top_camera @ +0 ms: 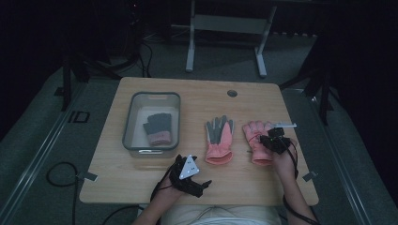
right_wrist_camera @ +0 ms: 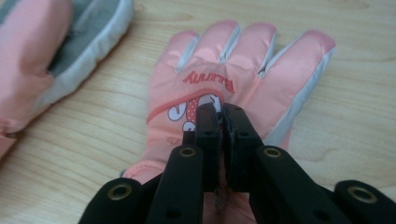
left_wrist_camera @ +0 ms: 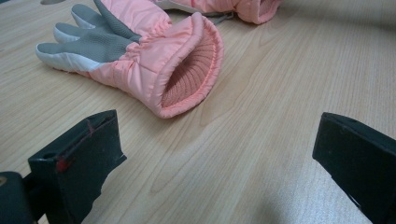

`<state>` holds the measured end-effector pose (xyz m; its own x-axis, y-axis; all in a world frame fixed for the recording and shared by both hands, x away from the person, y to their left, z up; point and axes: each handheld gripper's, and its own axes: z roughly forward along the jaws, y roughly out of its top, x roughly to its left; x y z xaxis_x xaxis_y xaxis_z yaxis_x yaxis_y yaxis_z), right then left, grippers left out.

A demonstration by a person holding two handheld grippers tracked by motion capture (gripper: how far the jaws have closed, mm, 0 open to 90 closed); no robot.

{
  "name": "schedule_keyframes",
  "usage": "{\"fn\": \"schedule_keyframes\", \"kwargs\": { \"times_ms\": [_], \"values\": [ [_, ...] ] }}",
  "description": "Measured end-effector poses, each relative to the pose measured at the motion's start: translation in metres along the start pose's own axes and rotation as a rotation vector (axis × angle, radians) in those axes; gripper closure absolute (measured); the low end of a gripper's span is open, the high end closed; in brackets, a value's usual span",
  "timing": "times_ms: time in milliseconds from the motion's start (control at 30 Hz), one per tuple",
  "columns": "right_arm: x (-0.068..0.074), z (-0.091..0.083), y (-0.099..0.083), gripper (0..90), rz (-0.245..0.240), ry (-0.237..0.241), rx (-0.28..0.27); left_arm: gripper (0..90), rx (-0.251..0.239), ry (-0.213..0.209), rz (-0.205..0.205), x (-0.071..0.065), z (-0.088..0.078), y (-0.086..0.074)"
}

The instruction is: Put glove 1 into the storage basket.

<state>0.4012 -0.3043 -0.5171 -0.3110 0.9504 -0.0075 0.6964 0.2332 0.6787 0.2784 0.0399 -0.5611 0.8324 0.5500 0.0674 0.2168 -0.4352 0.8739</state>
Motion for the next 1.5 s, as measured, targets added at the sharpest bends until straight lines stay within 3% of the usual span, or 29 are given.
{"fn": "schedule_keyframes", "kwargs": {
  "times_ms": [67, 233, 433, 533, 667, 767, 833, 1000, 1133, 1267, 1433, 1500],
  "values": [
    [-0.003, 0.003, -0.003, 83.5, 0.021, 0.018, 0.002, 0.8, 0.002, 0.000, 0.001, 0.000, 0.001, 0.000],
    [-0.008, 0.003, -0.001, 77.6, -0.003, 0.046, 0.012, 0.8, 0.001, 0.000, 0.000, 0.000, 0.000, 0.000],
    [-0.008, -0.008, 0.010, 69.1, -0.085, 0.036, 0.004, 0.9, 0.002, 0.000, 0.001, 0.000, 0.001, 0.000],
    [-0.008, -0.011, 0.014, 66.0, -0.117, 0.060, -0.001, 0.8, 0.002, -0.002, -0.001, 0.000, 0.000, 0.000],
    [-0.006, -0.010, 0.015, 64.7, -0.141, 0.071, 0.024, 0.8, 0.003, -0.001, 0.000, 0.000, 0.001, -0.001],
    [-0.004, -0.001, 0.011, 62.5, -0.190, 0.030, 0.063, 0.8, 0.001, -0.001, -0.003, 0.000, 0.000, 0.000],
    [-0.004, 0.006, 0.007, 60.9, -0.209, 0.026, 0.092, 0.9, 0.001, -0.001, -0.004, 0.000, 0.000, -0.001],
    [-0.004, 0.011, 0.004, 67.9, -0.191, 0.028, 0.077, 0.8, 0.003, -0.003, 0.002, 0.000, 0.000, -0.001],
    [-0.003, 0.012, 0.001, 79.5, -0.138, 0.034, 0.064, 0.8, 0.003, -0.004, 0.001, 0.000, 0.001, -0.001],
    [-0.001, 0.011, 0.000, 84.6, -0.108, 0.019, 0.043, 0.9, 0.004, -0.003, 0.004, 0.000, 0.001, -0.001],
    [0.001, -0.003, 0.005, 86.0, -0.077, -0.011, 0.004, 0.8, 0.005, 0.001, 0.001, 0.000, 0.001, -0.001],
    [0.001, -0.013, 0.011, 86.1, -0.056, -0.001, -0.023, 0.8, 0.004, 0.000, -0.001, 0.001, 0.001, -0.001]
  ]
}}
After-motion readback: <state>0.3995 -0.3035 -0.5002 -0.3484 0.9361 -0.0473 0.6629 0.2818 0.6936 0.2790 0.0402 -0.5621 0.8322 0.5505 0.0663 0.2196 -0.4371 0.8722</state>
